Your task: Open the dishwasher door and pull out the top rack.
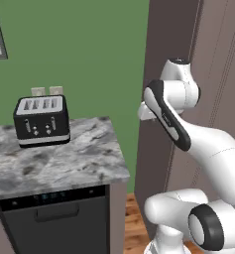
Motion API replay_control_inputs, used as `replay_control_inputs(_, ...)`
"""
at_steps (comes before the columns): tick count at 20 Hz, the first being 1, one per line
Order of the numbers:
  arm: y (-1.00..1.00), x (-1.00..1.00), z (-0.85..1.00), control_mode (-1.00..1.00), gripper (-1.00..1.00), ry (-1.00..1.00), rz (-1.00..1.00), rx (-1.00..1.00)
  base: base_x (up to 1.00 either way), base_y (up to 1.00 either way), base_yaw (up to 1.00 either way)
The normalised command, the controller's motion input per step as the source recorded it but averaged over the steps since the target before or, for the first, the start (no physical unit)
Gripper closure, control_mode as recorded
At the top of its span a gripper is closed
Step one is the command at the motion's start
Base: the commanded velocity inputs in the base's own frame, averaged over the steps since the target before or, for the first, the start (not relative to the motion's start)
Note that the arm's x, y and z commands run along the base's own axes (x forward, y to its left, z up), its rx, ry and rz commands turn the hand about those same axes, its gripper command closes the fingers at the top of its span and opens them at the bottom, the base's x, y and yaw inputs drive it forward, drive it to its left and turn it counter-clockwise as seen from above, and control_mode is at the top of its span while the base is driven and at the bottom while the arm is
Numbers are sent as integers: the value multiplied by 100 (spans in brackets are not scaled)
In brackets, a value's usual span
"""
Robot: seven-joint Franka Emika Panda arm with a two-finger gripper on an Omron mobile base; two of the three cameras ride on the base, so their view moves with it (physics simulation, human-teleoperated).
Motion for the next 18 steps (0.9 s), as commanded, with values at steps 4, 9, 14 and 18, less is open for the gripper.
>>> replay_control_inputs(4,0,0,0,100,-100,0,0,0,0,0,0)
replay_control_inputs(9,0,0,0,100,-100,0,0,0,0,0,17)
replay_control_inputs(14,0,0,0,100,-100,0,0,0,-2,0,42)
replay_control_inputs(18,0,0,0,100,-100,0,0,0,-5,0,47)
